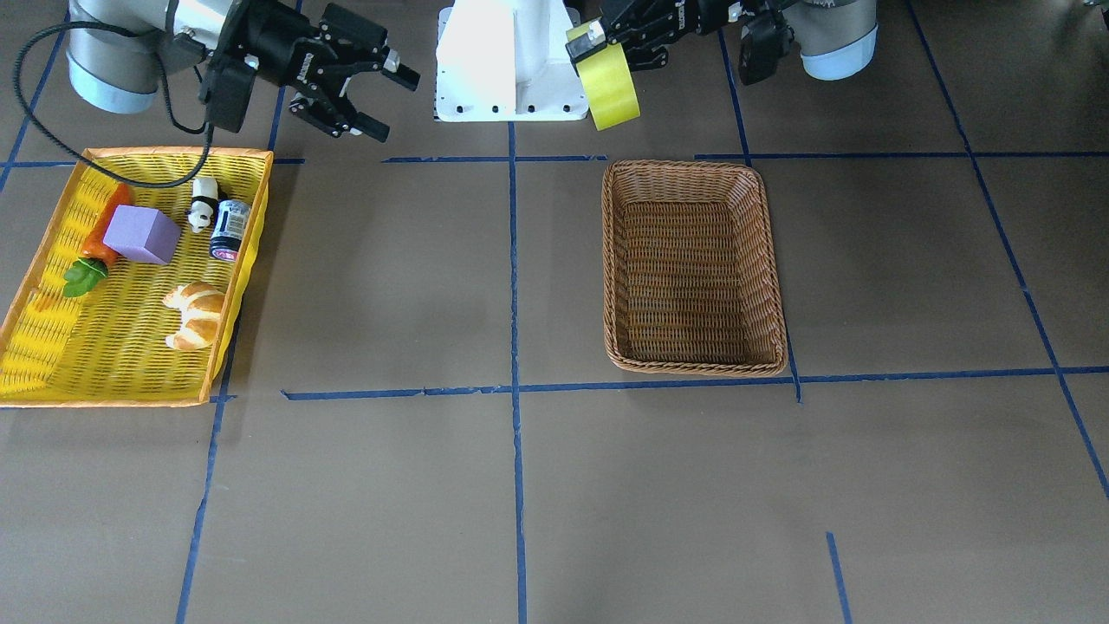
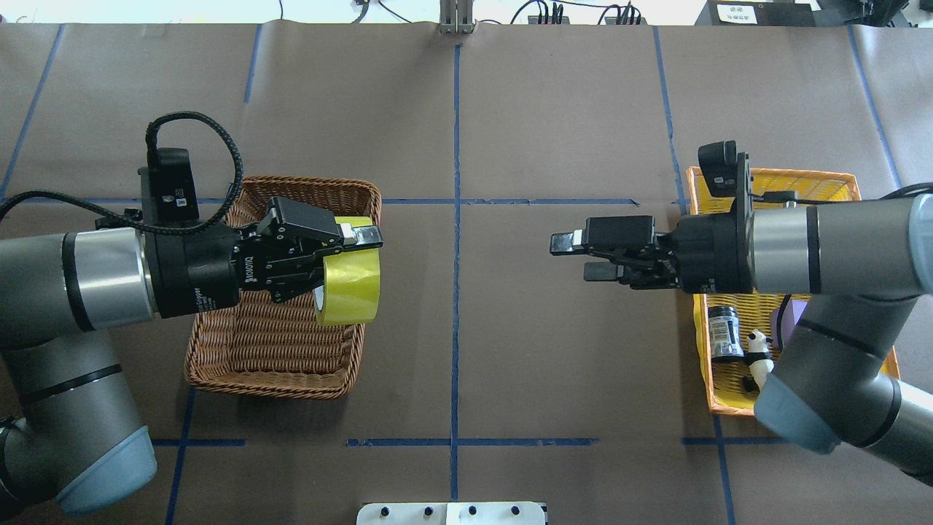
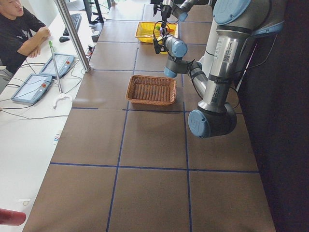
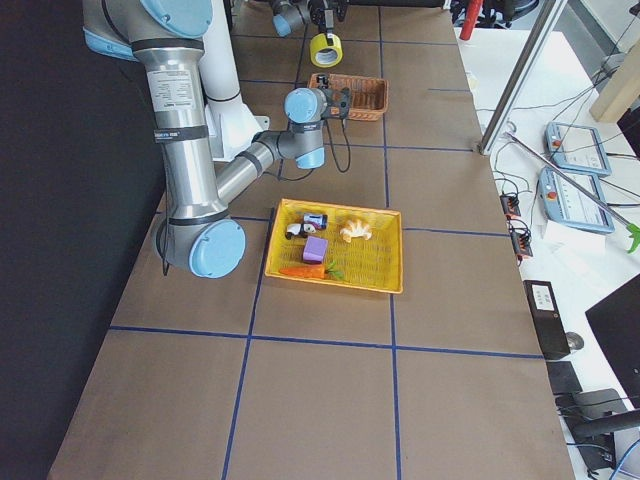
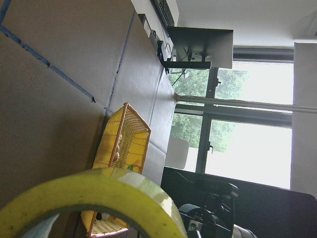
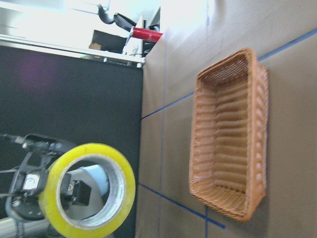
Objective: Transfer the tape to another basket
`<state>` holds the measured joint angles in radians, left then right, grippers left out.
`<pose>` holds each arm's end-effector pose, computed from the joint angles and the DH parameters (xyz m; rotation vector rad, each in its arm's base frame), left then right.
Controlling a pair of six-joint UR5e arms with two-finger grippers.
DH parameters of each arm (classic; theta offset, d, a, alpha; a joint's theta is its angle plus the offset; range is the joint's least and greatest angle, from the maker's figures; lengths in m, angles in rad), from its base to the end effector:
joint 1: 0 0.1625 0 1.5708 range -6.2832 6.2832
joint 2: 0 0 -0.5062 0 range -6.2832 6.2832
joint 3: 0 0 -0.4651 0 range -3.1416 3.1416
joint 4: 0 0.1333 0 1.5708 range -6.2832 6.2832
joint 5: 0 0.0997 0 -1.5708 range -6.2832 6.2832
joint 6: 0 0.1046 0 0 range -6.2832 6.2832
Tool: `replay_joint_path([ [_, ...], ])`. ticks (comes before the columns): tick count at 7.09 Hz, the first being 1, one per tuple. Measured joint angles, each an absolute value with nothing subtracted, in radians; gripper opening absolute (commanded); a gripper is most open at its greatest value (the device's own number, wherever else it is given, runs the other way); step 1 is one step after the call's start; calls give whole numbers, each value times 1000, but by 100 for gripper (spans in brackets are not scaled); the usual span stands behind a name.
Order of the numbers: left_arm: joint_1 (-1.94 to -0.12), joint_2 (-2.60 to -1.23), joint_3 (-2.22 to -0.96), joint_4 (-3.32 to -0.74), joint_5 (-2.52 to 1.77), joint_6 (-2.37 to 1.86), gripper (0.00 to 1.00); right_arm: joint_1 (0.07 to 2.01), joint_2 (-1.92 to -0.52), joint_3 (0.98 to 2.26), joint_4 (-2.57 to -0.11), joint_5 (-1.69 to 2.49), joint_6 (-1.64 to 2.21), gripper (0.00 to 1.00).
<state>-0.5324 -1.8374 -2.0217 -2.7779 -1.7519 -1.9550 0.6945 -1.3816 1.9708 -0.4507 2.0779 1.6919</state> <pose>0.4121 -0.3756 0.2158 0.0212 1.9434 -0.4399 -0.3765 -0.4209 0.2898 0.1099 -1.6913 0.1773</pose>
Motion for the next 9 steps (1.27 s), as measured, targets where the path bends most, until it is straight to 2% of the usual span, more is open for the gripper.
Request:
replay_joint_path([
  [2,-533,-1836,-2027,-2557,-1781,-1827,0,836,-1376,1978,-688,2248,1549,100],
  [6,-521,-1840,-2026,-2103,-1779,-1570,0,911,-1377,2065,-1264,2284,1087,100],
  [9,-513,-1860,-1989,-1872,-1759,-1418,0,979,-1375,2082,-1568,2286,700,100],
])
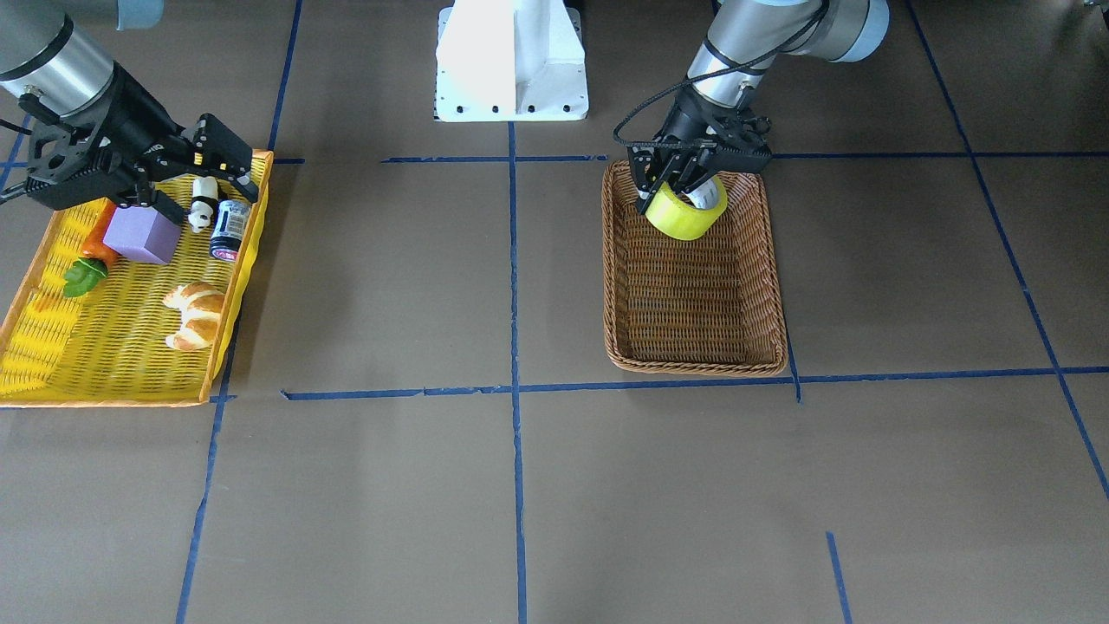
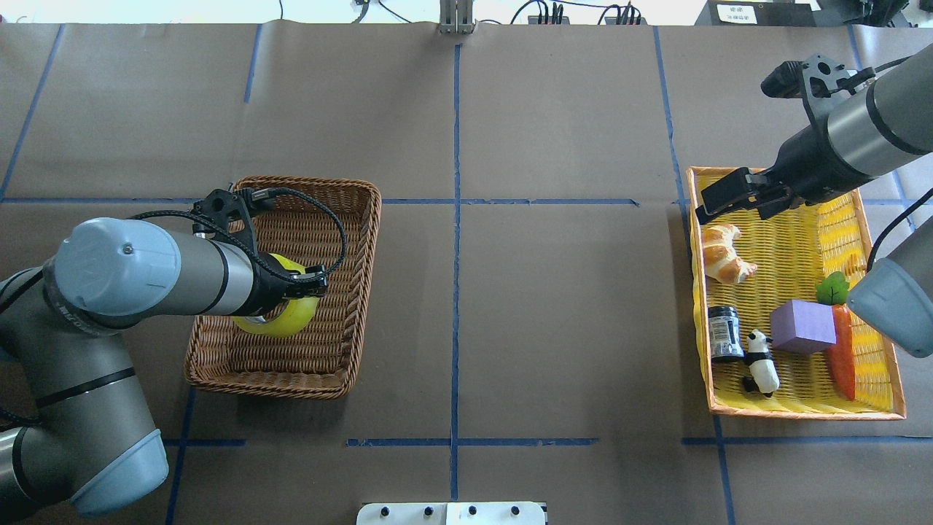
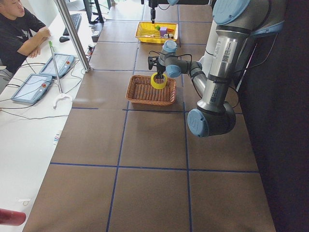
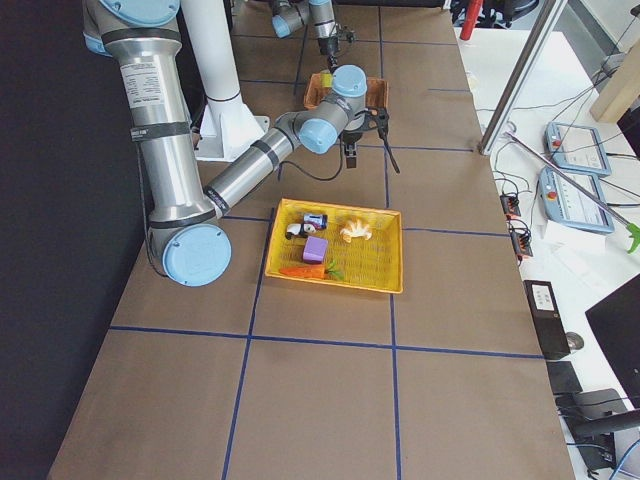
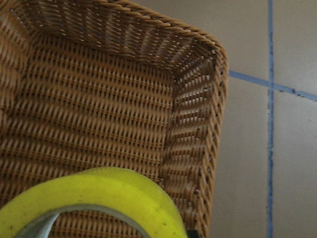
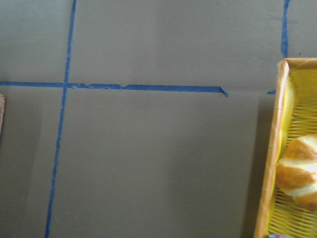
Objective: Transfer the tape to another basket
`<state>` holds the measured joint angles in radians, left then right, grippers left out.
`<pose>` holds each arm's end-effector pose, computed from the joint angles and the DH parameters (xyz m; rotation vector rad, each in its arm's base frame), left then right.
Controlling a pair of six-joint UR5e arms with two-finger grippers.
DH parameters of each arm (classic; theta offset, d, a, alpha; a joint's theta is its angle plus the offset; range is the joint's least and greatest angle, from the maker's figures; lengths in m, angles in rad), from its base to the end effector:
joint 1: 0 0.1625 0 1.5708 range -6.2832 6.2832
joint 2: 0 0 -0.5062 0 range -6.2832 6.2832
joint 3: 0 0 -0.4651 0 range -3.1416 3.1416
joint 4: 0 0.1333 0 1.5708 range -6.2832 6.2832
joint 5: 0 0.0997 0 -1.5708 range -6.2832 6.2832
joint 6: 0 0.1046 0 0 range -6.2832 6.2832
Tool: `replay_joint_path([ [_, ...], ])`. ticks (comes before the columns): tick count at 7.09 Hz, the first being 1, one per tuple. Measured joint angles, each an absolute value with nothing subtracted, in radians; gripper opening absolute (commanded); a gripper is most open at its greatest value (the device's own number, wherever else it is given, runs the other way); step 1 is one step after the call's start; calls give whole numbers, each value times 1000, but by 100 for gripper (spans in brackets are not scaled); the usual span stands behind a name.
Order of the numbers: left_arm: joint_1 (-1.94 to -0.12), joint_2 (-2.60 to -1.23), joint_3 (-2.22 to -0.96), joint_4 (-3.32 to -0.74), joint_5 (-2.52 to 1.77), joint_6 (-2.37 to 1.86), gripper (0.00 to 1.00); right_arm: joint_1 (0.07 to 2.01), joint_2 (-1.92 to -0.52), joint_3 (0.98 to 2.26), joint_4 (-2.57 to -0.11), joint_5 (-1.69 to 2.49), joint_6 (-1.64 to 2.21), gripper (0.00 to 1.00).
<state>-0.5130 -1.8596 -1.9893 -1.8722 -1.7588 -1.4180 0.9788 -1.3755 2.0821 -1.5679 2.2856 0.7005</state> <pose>0.4999 -0.4121 0.3159 0.1666 1.0087 -0.2336 -0.2694 -0.5167 0.3521 0.1295 -0.9529 -0.1534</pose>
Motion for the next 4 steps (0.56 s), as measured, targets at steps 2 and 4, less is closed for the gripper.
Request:
replay_joint_path([
  [2,-509,-1911,-1908,-1809,-1744,-1352,9,1002,-1373,2083,-1619,2288,600,100],
  [4,-509,-1950,-1841,-1781,-1742,-1276,99,1007,-1374,2086,-1625,2290,587,100],
])
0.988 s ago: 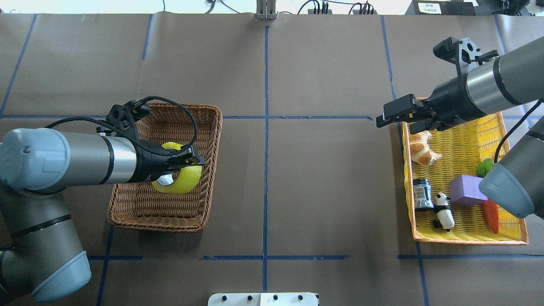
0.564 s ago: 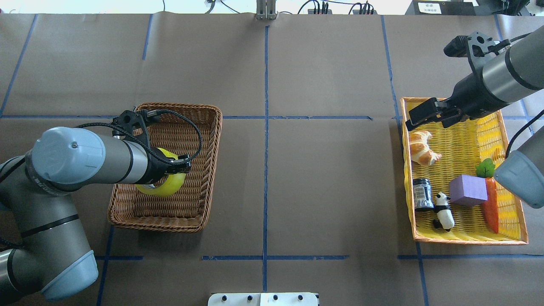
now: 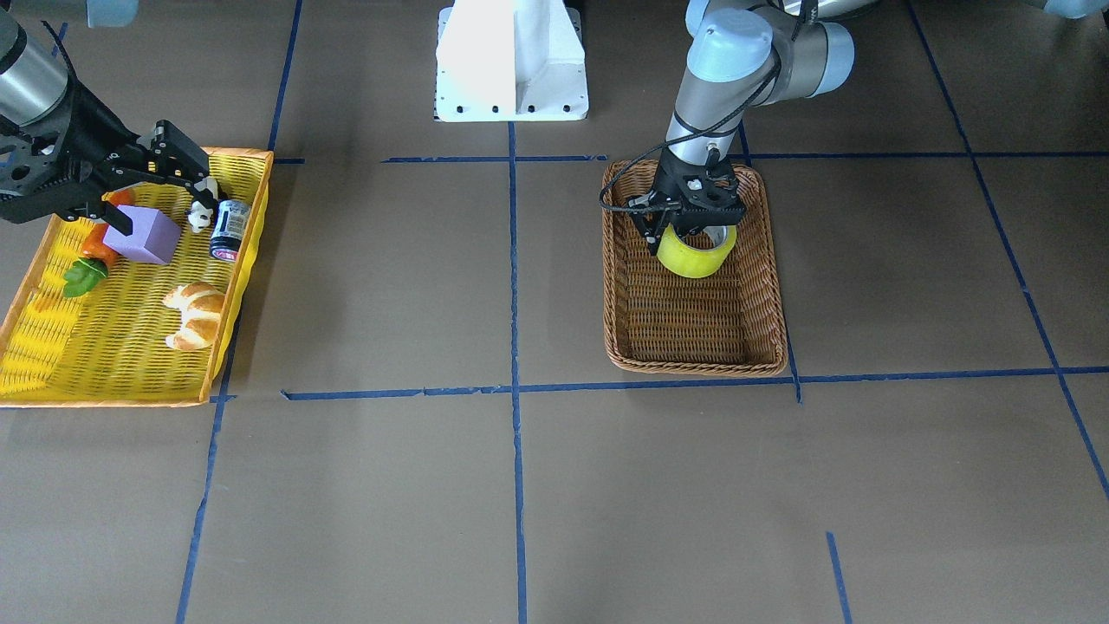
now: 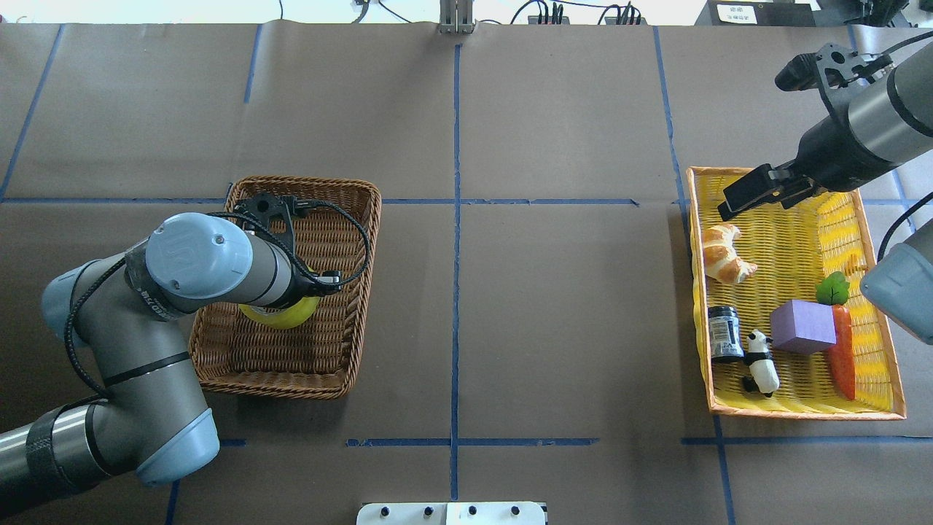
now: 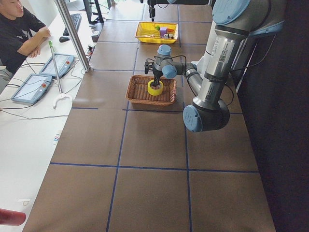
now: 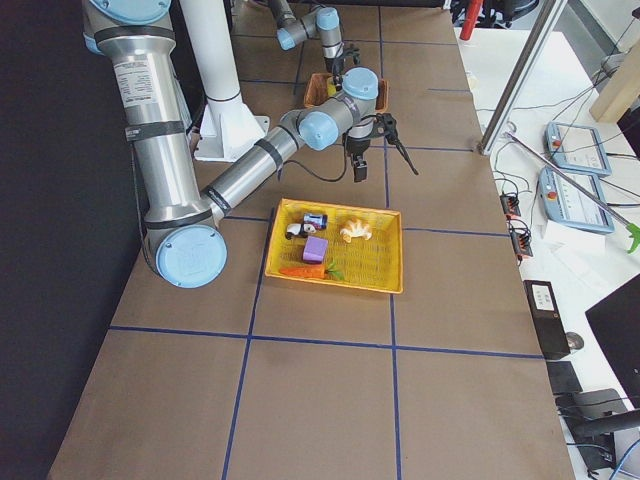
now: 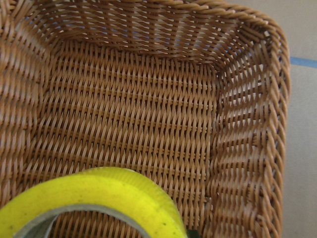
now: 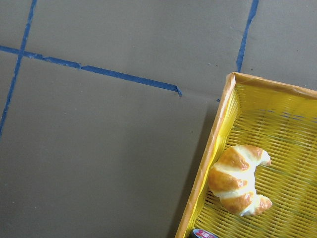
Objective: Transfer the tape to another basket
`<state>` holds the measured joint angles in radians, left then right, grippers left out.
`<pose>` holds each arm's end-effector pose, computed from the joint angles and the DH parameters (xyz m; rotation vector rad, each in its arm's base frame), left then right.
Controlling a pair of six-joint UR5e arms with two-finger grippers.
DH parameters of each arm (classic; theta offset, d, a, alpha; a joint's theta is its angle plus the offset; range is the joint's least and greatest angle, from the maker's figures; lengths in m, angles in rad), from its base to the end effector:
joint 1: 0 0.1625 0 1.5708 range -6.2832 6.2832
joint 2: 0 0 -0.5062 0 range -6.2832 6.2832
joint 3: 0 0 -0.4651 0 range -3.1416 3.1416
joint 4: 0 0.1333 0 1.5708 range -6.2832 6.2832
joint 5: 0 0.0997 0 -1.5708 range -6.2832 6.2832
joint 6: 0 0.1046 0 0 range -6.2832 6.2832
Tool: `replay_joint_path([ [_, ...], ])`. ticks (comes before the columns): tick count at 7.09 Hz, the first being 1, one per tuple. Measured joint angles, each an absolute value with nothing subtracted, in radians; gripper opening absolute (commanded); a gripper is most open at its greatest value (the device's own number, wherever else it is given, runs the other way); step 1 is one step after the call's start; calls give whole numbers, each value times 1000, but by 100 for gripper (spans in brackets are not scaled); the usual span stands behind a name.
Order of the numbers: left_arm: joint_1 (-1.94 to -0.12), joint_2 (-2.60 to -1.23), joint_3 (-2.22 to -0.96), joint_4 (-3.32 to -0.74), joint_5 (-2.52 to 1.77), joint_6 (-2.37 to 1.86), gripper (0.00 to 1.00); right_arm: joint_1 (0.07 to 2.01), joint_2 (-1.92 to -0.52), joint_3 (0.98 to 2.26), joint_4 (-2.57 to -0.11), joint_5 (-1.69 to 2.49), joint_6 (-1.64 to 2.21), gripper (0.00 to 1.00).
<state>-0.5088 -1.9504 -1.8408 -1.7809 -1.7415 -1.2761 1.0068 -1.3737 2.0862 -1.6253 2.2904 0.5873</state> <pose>0.5560 -0.4424 0.3431 0.1881 0.8523 -0.1270 -0.2546 -0.5229 0.3561 0.1503 -0.9233 -0.2150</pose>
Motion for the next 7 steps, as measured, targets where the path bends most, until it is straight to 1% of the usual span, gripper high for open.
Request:
replay_joint_path([
  [3,-514,-1957,-1836,-1758,-1749,-1226,100,1011,-1377,2089,-1626,2293,586,100],
  [5,-563,-1943,-1932,-1638,-1791,-1025,100,1029,-1389,2088,-1626,2301,572,100],
  [7,-722,-1857,-2011,-1558,-1938,-755,100,1101,-1456,2076,-1627,2324,419,100],
])
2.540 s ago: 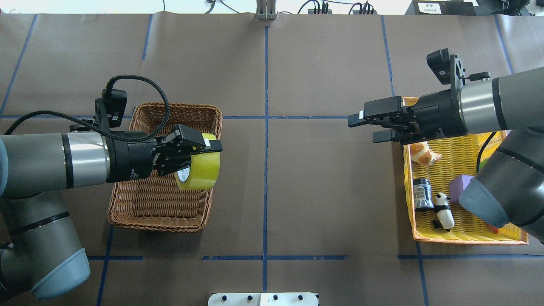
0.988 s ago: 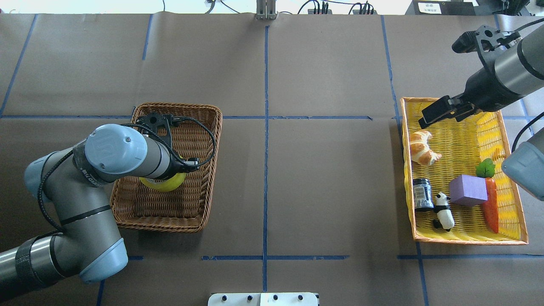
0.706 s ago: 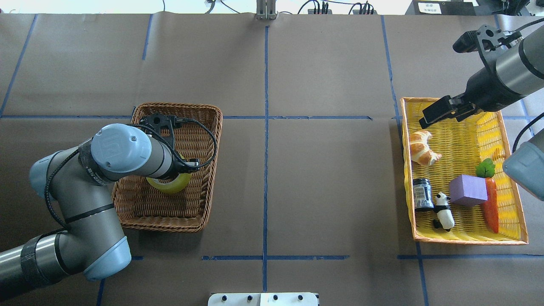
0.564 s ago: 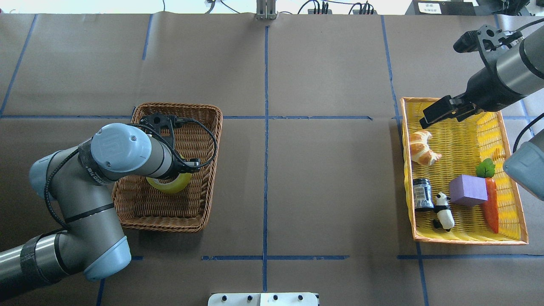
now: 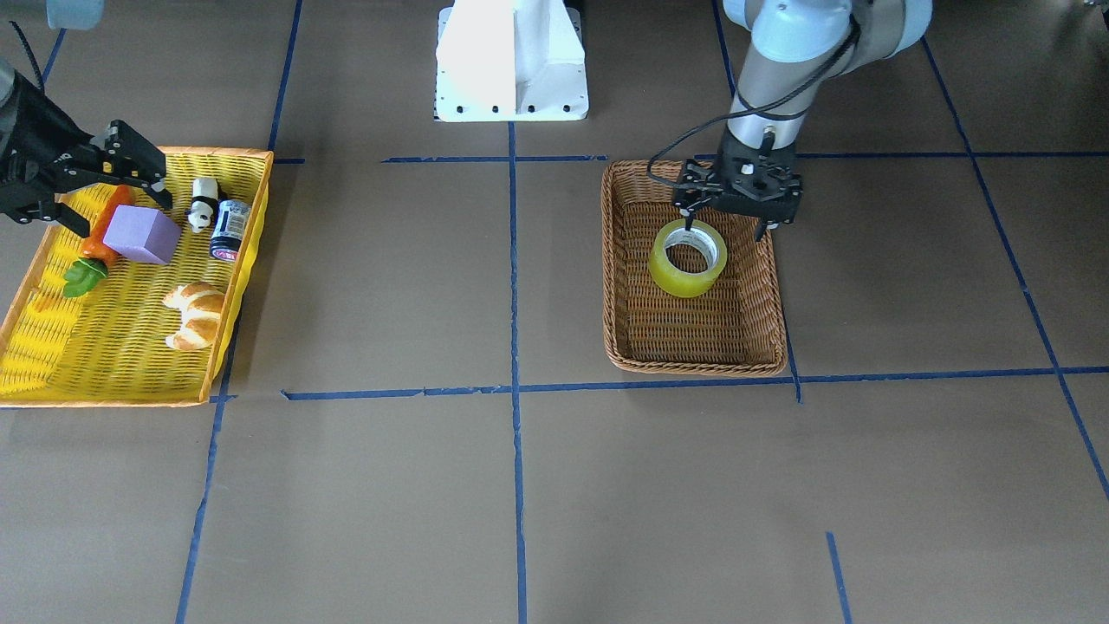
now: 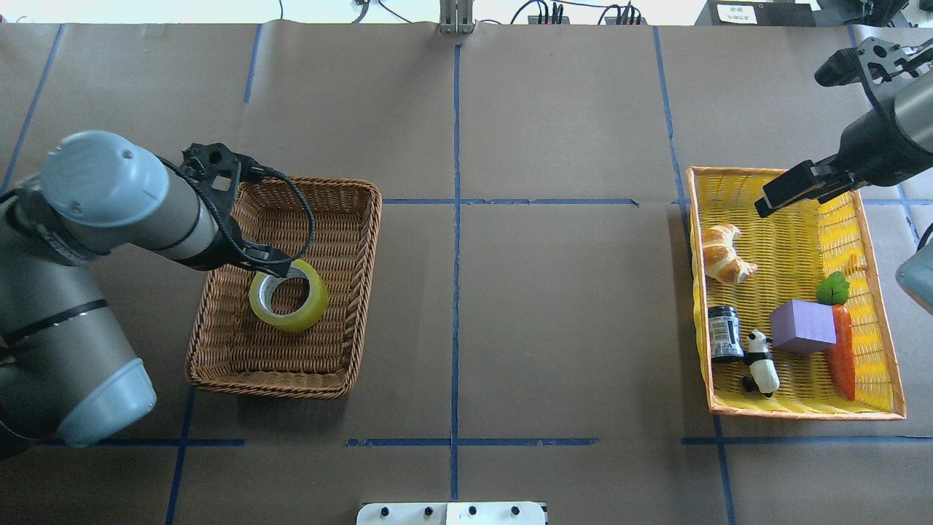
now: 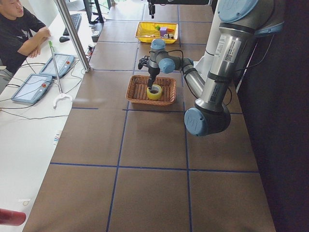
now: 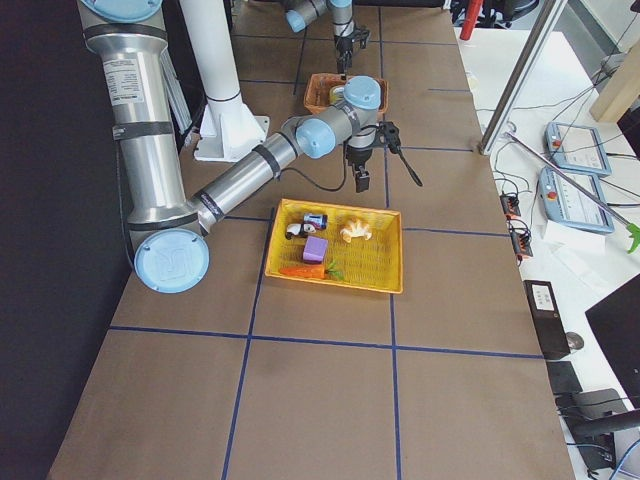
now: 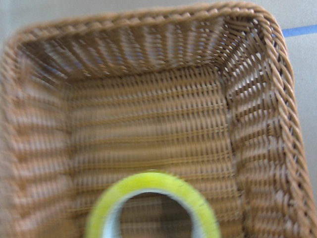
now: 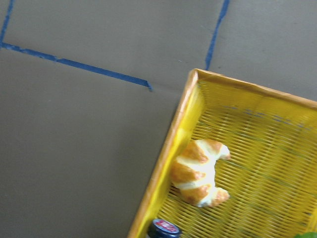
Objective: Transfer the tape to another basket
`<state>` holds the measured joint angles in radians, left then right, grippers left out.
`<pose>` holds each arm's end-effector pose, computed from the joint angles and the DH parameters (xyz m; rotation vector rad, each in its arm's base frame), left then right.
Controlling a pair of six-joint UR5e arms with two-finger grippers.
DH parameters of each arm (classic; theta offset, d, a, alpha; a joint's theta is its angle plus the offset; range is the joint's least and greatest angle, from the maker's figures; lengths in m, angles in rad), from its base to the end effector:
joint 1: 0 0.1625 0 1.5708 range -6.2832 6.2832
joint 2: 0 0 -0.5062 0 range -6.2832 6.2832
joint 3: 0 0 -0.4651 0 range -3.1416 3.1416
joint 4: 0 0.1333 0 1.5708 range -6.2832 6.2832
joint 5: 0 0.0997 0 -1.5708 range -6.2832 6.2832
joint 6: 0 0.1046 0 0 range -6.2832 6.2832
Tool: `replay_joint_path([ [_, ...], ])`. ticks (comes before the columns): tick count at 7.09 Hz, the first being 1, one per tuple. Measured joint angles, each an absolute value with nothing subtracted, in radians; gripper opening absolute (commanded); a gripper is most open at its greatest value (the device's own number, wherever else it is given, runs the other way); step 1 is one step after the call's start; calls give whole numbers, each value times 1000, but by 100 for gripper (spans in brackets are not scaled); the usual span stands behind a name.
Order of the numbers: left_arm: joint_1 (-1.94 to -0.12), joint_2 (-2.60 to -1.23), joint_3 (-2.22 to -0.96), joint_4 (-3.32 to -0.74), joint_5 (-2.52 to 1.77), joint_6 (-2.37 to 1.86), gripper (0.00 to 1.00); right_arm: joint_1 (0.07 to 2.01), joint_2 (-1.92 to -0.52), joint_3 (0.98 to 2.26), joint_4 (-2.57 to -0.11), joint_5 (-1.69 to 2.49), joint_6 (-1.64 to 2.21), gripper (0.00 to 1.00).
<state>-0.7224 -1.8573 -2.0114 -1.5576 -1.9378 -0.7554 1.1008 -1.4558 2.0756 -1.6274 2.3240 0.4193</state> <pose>0.4092 -0.4883 0.3474 0.2387 0.7524 0.2191 -0.1993 -0.5288 0.4065 0.1689 -0.8930 -0.2592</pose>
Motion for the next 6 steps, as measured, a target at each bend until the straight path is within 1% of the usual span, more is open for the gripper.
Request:
replay_joint_path([
  [1,-840,-1788,-2022,-1548,-2016,-572,100,1161,-1510,2057,-1628,2328,289,100],
  [3,-1076,-1668,-1996,-1542,-2132,-232,100,1300,-1604,1998,-1629,2347,15,100],
  [4,-1185,-1624,-1957,-1541,-2177,-94,100,1378,-1638,1953,-1629,2354,-118,100],
  [6,-1393,-1577,-1829,-1531,-2284,103,100,1506,-1703,1871,-1627,2357,-263,100],
])
